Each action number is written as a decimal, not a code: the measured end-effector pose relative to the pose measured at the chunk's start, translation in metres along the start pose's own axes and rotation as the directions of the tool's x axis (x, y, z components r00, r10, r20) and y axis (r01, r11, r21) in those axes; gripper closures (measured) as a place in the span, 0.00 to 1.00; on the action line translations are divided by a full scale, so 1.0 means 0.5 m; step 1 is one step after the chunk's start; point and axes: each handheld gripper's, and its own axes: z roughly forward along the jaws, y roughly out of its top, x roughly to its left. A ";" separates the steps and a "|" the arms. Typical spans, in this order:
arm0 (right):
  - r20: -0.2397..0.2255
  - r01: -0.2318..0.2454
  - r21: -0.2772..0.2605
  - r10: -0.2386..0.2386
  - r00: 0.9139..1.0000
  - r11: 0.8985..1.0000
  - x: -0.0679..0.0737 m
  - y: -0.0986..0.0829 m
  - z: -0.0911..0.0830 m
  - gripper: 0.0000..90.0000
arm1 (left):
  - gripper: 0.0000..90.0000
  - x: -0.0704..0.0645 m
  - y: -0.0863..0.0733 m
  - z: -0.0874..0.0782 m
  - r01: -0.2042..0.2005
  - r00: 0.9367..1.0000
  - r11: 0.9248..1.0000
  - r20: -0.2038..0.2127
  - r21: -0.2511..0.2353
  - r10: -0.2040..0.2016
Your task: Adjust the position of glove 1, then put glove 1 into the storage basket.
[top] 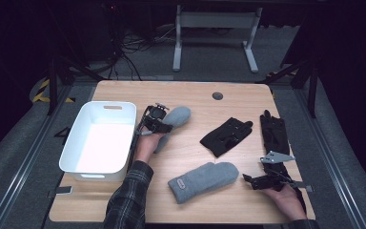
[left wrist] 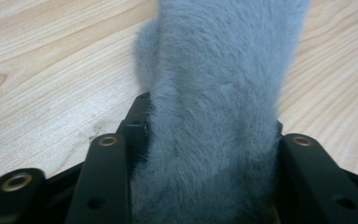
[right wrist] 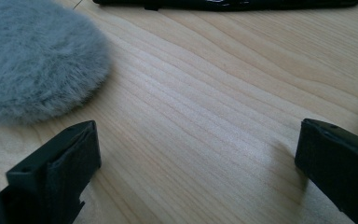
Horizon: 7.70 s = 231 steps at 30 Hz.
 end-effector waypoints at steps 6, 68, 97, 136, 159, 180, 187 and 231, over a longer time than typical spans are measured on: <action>0.000 0.000 0.000 0.000 1.000 1.000 0.000 0.000 0.000 0.00 | 0.64 -0.015 0.006 -0.023 -0.019 0.999 1.000 0.031 -0.016 0.019; -0.001 0.001 0.000 -0.001 1.000 1.000 0.000 0.000 0.000 0.00 | 0.66 -0.326 -0.081 -0.132 -0.370 0.877 0.928 0.344 0.035 0.336; -0.003 0.002 0.000 -0.002 1.000 1.000 0.001 0.000 0.000 0.00 | 0.85 -0.304 -0.076 -0.180 -0.371 0.835 0.920 0.389 -0.126 0.390; -0.004 0.004 0.000 -0.004 1.000 1.000 0.001 0.000 0.000 0.00 | 0.23 -0.314 -0.069 -0.071 -0.422 0.835 0.906 0.387 -0.006 0.392; -0.004 0.004 0.000 -0.004 1.000 1.000 0.001 0.000 0.000 0.00 | 0.36 -0.326 -0.092 -0.014 -0.458 0.810 0.879 0.471 0.134 0.350; -0.004 0.005 0.000 -0.005 1.000 1.000 0.002 0.000 0.000 0.00 | 0.75 -0.341 -0.091 -0.036 -0.509 0.787 0.851 0.472 0.130 0.398; -0.004 0.004 0.000 -0.004 1.000 1.000 0.002 0.001 0.000 0.00 | 0.77 -0.342 -0.087 -0.058 -0.513 0.779 0.851 0.478 0.113 0.406; -0.004 0.004 0.000 -0.004 1.000 1.000 0.002 0.001 0.000 0.00 | 0.76 -0.146 -0.012 -0.290 -0.301 0.907 0.953 0.299 -0.034 0.297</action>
